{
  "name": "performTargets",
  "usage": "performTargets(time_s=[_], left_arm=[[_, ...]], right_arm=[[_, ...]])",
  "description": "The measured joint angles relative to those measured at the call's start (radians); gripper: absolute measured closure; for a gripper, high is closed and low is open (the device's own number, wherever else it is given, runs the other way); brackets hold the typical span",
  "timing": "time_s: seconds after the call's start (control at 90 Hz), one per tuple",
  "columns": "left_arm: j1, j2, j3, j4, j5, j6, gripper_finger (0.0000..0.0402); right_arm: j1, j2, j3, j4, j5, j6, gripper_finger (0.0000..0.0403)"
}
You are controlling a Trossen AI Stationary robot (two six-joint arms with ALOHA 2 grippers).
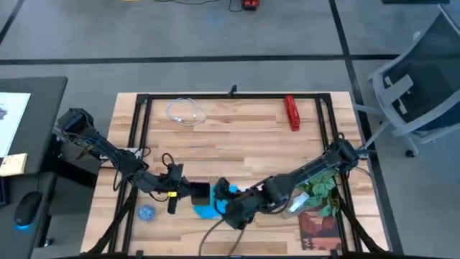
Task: Apply microfiber cloth
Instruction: Spray the back of the cellphone with the spray cleaning bottle
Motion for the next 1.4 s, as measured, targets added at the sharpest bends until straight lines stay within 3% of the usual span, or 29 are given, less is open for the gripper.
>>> performTargets(time_s=[0.167, 0.311, 0.478, 0.6, 0.856, 1.056, 1.178, 1.322, 1.4], left_arm=[[0.005, 0.026, 0.000, -0.007, 0.043, -0.033, 0.0391], [0.014, 0.048, 0.000, -0.002, 0.047, -0.052, 0.0391], [0.024, 0.049, 0.015, -0.037, 0.060, -0.061, 0.0391], [0.025, 0.050, 0.037, -0.103, 0.055, -0.055, 0.0391], [0.030, 0.047, 0.053, -0.189, 0.048, -0.088, 0.0391], [0.033, 0.046, 0.052, -0.198, 0.067, -0.085, 0.0391], [0.033, 0.046, 0.052, -0.190, 0.073, -0.085, 0.0391], [0.033, 0.046, 0.052, -0.166, 0.089, -0.085, 0.0391], [0.034, 0.046, 0.052, -0.167, 0.088, -0.085, 0.0391]], right_arm=[[0.002, 0.029, 0.000, 0.102, 0.055, -0.372, 0.0127], [-0.019, 0.066, 0.002, 0.273, 0.065, -0.590, 0.0127], [-0.045, 0.110, 0.002, 0.353, 0.057, -0.750, 0.0127], [-0.055, 0.131, 0.002, 0.345, 0.056, -0.760, 0.0127], [-0.024, 0.138, 0.000, 0.324, 0.183, -0.757, 0.0127], [0.012, 0.132, 0.000, 0.191, 0.279, -0.686, 0.0127], [0.006, 0.132, -0.002, 0.109, 0.280, -0.617, 0.0127], [-0.017, 0.132, -0.002, 0.160, 0.268, -0.646, 0.0127], [-0.028, 0.132, -0.002, 0.197, 0.198, -0.652, 0.0127]])
